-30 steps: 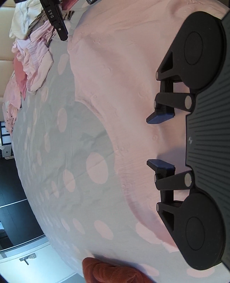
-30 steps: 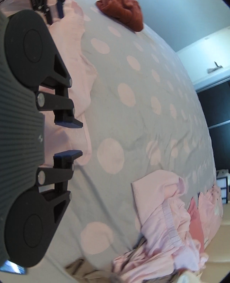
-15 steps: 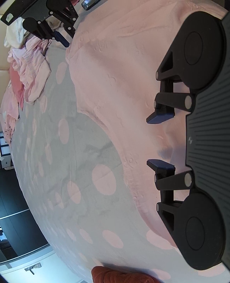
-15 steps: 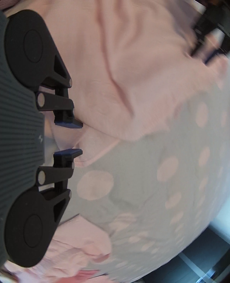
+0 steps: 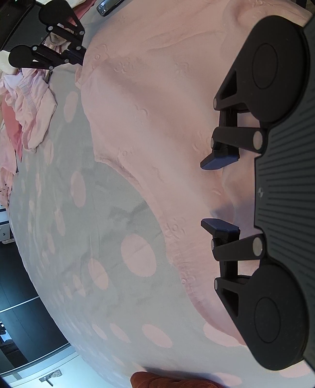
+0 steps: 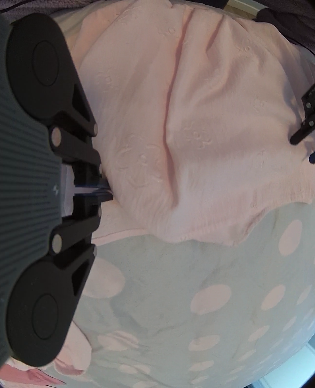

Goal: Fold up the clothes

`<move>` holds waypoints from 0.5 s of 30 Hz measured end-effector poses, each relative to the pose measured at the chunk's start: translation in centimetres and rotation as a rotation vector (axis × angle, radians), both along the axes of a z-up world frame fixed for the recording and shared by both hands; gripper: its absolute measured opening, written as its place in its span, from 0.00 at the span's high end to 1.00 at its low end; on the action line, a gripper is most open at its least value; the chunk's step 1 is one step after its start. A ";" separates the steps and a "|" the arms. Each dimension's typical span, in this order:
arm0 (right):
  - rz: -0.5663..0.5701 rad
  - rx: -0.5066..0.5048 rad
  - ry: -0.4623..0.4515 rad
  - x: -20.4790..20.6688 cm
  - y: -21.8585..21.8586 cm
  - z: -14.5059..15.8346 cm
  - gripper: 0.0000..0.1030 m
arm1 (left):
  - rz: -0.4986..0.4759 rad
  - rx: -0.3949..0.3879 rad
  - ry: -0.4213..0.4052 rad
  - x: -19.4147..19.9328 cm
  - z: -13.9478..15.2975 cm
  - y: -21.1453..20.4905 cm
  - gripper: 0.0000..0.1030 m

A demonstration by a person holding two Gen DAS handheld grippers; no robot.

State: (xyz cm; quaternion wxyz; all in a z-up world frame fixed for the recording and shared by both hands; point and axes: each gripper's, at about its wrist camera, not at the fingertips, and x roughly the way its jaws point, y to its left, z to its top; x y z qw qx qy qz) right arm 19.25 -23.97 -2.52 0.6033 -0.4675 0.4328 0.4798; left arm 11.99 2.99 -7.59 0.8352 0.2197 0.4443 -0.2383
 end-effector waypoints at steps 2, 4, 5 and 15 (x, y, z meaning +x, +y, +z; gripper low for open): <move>-0.057 0.008 -0.027 0.5 -0.8 0.4 0.99 | -0.003 0.003 0.001 0.0 -0.1 0.1 0.59; -0.140 0.001 -0.078 1.5 -1.9 0.6 0.99 | -0.005 0.011 0.007 -0.1 -0.3 0.1 0.59; -0.173 0.000 -0.093 1.9 -2.5 0.6 0.99 | -0.006 0.013 0.009 -0.1 -0.3 0.1 0.59; -0.301 -0.120 -0.128 3.4 -5.5 -1.4 0.98 | -0.007 0.035 0.002 -0.4 -0.2 -0.1 0.59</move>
